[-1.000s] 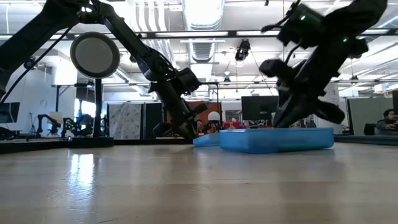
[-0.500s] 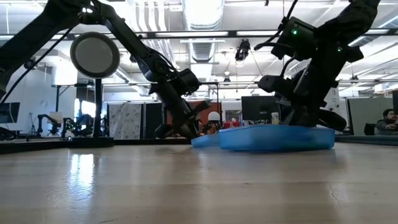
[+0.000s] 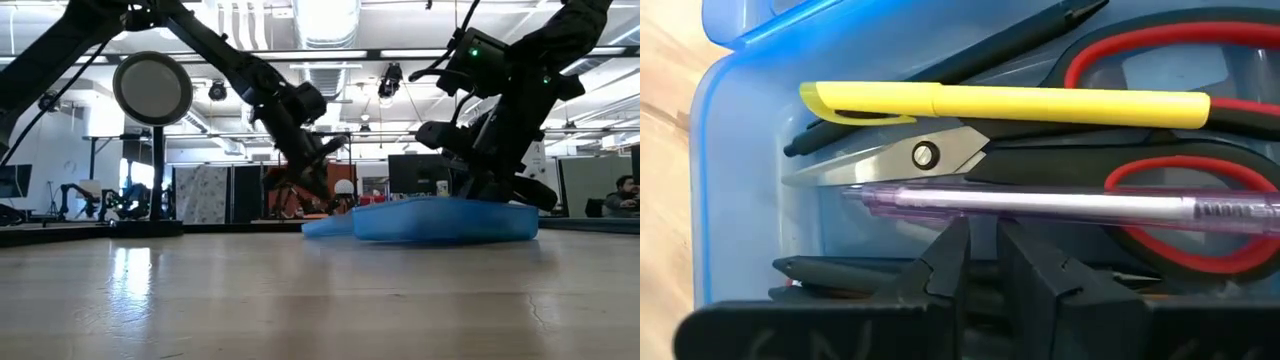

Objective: Pick & place school supplies into a supply box
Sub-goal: Close the supply box

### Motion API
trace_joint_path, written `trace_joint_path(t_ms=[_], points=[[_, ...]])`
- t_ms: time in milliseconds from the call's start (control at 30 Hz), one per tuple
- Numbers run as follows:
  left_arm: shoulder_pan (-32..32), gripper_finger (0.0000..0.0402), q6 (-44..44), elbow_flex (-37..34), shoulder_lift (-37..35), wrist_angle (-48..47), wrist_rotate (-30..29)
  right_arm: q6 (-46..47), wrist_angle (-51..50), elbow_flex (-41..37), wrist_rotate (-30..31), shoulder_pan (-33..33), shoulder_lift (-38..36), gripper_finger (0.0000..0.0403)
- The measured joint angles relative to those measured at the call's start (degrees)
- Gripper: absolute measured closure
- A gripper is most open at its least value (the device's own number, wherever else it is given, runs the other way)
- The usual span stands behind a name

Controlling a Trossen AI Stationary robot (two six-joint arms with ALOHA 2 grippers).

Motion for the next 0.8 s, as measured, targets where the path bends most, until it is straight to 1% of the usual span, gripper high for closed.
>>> trace_joint_path(t_ms=[33,100,200,267,333,433,533,600,800], points=[[0.56,0.0378,1.1,0.01,0.01,-1.53,-1.98,0.0,-0.01,0.0,0.0,0.0,0.0,0.0355],[1.94,0.0378,1.35,-0.62,0.6,-1.8,-1.71,0.03,0.0,0.0,0.02,0.0,0.0,0.0355],[3.05,0.0378,-0.61,-1.6,1.96,-1.5,3.75,0.03,0.02,-0.02,0.04,0.0,0.0,0.0355],[2.68,0.0378,2.11,-1.72,2.44,-1.37,9.08,-0.05,0.05,-0.02,0.07,0.0,0.0,0.0355],[1.63,0.0378,6.54,-1.72,2.3,-1.07,11.4,-0.1,0.05,-0.02,0.08,0.0,0.0,0.0355],[-0.28,0.0378,13.22,-1.35,1.9,-1.26,9.65,-0.15,0.11,-0.04,0.09,0.0,0.0,0.0355],[-1.87,0.0368,15.59,-0.56,1.9,-2.13,5.42,-0.19,0.2,-0.04,0.09,0.0,0.0,0.0355],[-2.52,0.0353,16.48,-0.02,2.05,-2.08,3.46,-0.2,0.22,-0.04,0.09,0.0,0.0,0.0355],[-2.95,0.0298,18.88,0.53,2.86,-3.36,2.37,-0.24,0.25,-0.04,-0.02,0.0,0.0,0.0355]])
